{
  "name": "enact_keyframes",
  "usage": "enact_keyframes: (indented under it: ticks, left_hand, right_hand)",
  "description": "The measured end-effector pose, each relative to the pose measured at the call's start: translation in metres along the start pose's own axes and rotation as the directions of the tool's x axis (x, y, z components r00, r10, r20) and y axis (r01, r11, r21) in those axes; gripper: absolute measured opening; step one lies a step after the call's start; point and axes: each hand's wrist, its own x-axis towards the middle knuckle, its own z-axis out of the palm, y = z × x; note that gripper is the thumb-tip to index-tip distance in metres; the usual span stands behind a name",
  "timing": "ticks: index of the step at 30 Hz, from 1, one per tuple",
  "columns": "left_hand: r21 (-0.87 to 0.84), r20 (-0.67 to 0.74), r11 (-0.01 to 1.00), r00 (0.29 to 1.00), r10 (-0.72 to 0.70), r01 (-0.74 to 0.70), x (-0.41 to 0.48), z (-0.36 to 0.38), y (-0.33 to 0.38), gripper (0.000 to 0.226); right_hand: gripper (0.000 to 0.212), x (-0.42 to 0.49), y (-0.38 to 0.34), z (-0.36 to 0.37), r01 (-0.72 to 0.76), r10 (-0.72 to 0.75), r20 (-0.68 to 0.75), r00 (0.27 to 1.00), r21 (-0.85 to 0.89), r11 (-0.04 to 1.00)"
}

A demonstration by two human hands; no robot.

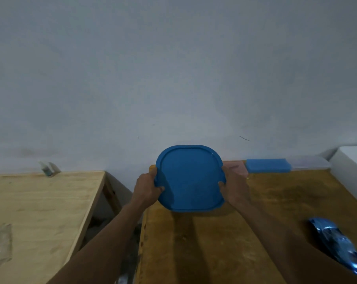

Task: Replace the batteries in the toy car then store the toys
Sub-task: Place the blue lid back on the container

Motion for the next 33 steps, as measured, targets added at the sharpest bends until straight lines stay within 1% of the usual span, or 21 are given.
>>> enact_keyframes:
  ticks: [6, 10, 13, 16, 19, 22, 25, 30, 33]
  left_hand:
    - [0.009, 0.049, 0.997, 0.996, -0.072, 0.071, 0.042, 0.012, 0.003, 0.056]
    - [0.027, 0.105, 0.994, 0.989, -0.108, 0.106, 0.063, 0.020, -0.001, 0.054]
    - [0.026, 0.134, 0.992, 0.983, -0.124, 0.122, 0.077, 0.021, -0.004, 0.054]
    - [0.023, 0.144, 0.992, 0.981, -0.128, 0.127, 0.087, 0.021, -0.008, 0.053]
    - [0.035, 0.149, 0.990, 0.979, -0.139, 0.135, 0.093, 0.022, -0.010, 0.049]
    - [0.054, 0.151, 0.987, 0.975, -0.161, 0.154, 0.097, 0.022, -0.009, 0.046]
    - [0.076, 0.146, 0.981, 0.971, -0.188, 0.179, 0.098, 0.023, -0.008, 0.047]
    - [0.089, 0.155, 0.975, 0.964, -0.216, 0.204, 0.101, 0.023, -0.008, 0.051]
    - [0.147, 0.161, 0.966, 0.958, -0.237, 0.215, 0.102, 0.018, -0.008, 0.051]
  right_hand:
    - [0.022, 0.049, 0.014, 0.012, -0.046, 0.052, 0.127, 0.991, -0.055, 0.997]
    - [0.015, 0.066, 0.021, 0.019, -0.046, 0.064, 0.173, 0.983, -0.105, 0.993]
    - [0.011, 0.073, 0.022, 0.022, -0.030, 0.051, 0.198, 0.979, -0.110, 0.993]
    - [0.017, 0.078, 0.022, 0.027, -0.038, 0.054, 0.232, 0.971, -0.072, 0.997]
    - [0.019, 0.083, 0.021, 0.028, -0.063, 0.075, 0.222, 0.972, -0.059, 0.996]
    - [0.026, 0.086, 0.022, 0.030, -0.078, 0.086, 0.214, 0.973, -0.048, 0.996]
    - [0.028, 0.084, 0.021, 0.030, -0.104, 0.115, 0.229, 0.967, -0.060, 0.993]
    - [0.037, 0.086, 0.019, 0.032, -0.150, 0.158, 0.210, 0.965, -0.053, 0.987]
    - [0.035, 0.087, 0.016, 0.030, -0.131, 0.148, 0.223, 0.963, -0.090, 0.987]
